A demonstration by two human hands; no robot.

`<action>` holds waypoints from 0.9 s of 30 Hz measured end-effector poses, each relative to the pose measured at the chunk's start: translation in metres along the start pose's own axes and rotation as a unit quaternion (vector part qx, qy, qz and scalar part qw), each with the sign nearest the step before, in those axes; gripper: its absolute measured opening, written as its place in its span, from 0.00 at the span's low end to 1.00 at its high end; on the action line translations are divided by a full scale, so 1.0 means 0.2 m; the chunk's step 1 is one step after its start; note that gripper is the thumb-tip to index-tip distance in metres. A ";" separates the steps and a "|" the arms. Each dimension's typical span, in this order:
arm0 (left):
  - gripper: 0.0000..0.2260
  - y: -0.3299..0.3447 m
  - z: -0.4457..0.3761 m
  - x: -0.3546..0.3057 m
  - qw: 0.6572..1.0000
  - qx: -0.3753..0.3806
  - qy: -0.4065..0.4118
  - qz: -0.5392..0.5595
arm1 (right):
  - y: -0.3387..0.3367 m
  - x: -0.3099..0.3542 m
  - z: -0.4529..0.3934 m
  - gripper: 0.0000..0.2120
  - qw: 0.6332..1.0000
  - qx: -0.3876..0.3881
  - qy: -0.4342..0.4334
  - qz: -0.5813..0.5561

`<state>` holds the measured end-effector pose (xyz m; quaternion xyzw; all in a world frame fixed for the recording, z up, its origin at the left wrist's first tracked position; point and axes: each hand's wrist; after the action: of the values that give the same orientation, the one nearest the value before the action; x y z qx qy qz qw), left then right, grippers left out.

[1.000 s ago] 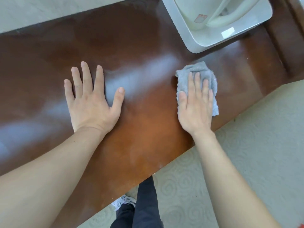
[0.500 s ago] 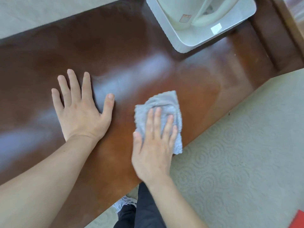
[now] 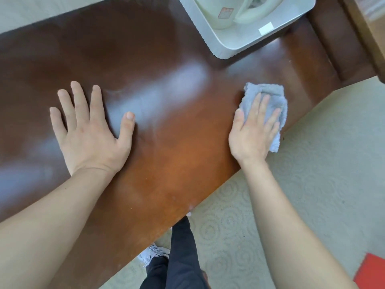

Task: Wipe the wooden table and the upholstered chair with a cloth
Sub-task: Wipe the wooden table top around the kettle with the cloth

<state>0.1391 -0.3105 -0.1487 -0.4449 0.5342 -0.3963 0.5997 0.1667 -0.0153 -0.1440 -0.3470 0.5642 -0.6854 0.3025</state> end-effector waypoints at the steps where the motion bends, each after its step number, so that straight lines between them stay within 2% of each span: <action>1: 0.38 0.00 0.00 0.00 1.000 -0.002 0.003 0.004 | 0.01 0.03 0.10 0.30 1.000 0.002 0.001 0.002; 3: 0.38 0.00 0.00 0.00 1.000 -0.003 0.000 0.006 | 0.04 0.13 0.33 0.30 0.999 0.020 -0.036 0.003; 7: 0.38 -0.01 0.00 -0.01 1.000 -0.003 0.002 0.010 | 0.12 0.36 0.69 0.30 0.981 0.034 -0.189 0.014; 10: 0.37 0.01 0.00 0.01 1.000 -0.017 0.007 0.017 | 0.11 0.35 0.61 0.30 0.948 0.053 -0.310 0.037; 12: 0.36 0.05 -0.01 0.03 0.999 -0.027 0.013 0.038 | 0.08 0.25 0.44 0.30 0.935 0.056 -0.346 0.052; 14: 0.35 0.09 -0.01 0.06 0.997 -0.030 0.015 0.069 | 0.04 0.14 0.23 0.30 0.954 0.044 -0.292 0.052; 17: 0.34 0.11 -0.01 0.07 0.994 -0.027 0.013 0.103 | -0.04 -0.01 -0.08 0.29 0.988 0.028 -0.148 0.037; 21: 0.36 0.06 0.00 0.05 0.997 -0.028 0.006 0.070 | -0.05 0.00 -0.22 0.29 1.000 0.016 -0.026 0.007; 23: 0.37 0.03 0.00 0.03 0.999 -0.021 0.003 0.038 | 0.00 0.11 -0.09 0.30 0.999 0.006 -0.032 0.009; 27: 0.38 0.00 0.01 0.00 1.000 -0.010 -0.005 0.010 | 0.11 0.37 0.42 0.30 0.982 0.011 -0.186 0.002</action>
<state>0.1416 -0.3103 -0.1482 -0.4474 0.5398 -0.3829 0.6015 0.1933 -0.1272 -0.1443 -0.4641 0.4915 -0.6139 0.4076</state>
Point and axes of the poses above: each hand's wrist, its own z-axis away from the middle knuckle, its own y-axis out of the palm, x = y × z, and after that the axes turned 2 degrees about -y, right-handed
